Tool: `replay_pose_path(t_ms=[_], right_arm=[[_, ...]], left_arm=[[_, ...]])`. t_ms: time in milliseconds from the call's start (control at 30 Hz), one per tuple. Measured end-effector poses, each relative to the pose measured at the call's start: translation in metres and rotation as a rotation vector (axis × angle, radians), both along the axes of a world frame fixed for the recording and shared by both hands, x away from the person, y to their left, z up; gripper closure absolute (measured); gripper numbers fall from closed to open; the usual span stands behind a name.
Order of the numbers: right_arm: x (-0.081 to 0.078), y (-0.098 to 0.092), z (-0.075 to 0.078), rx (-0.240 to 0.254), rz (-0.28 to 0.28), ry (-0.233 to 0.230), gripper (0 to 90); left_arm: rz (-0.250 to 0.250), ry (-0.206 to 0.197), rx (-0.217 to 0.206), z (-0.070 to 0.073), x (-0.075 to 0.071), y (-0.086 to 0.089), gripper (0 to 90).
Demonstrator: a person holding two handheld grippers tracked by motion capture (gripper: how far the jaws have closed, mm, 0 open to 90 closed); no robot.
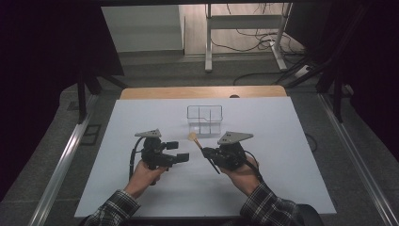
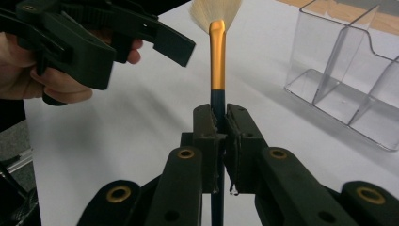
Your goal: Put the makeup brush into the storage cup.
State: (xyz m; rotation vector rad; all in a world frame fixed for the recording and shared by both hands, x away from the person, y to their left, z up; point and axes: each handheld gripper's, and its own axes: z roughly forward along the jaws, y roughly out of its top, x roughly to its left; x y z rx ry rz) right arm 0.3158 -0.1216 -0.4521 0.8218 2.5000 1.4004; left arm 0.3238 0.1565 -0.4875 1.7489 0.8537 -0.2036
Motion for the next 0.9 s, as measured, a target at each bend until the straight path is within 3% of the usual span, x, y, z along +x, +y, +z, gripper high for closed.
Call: replay_pose_path(t_ms=[633, 767, 833, 867, 900], right_arm=[[-0.005, 0.014, -0.005, 0.021, 0.021, 0.003, 83.4], [-0.006, 0.015, -0.006, 0.022, 0.023, 0.001, 83.3], [-0.006, 0.016, -0.006, 0.021, 0.025, -0.003, 83.3], [-0.006, 0.016, -0.006, 0.021, 0.025, -0.003, 83.3], [-0.007, 0.016, -0.006, 0.021, 0.027, -0.003, 83.3]], left_arm=[[-0.026, 0.013, -0.086, -0.001, 0.007, -0.009, 6.3], [-0.029, 0.012, -0.102, 0.0, 0.007, -0.008, 15.9], [-0.027, 0.014, -0.1, 0.0, 0.006, -0.007, 25.6], [-0.029, 0.017, -0.102, 0.0, 0.006, -0.007, 25.6], [-0.027, 0.023, -0.104, 0.0, 0.006, -0.006, 32.5]])
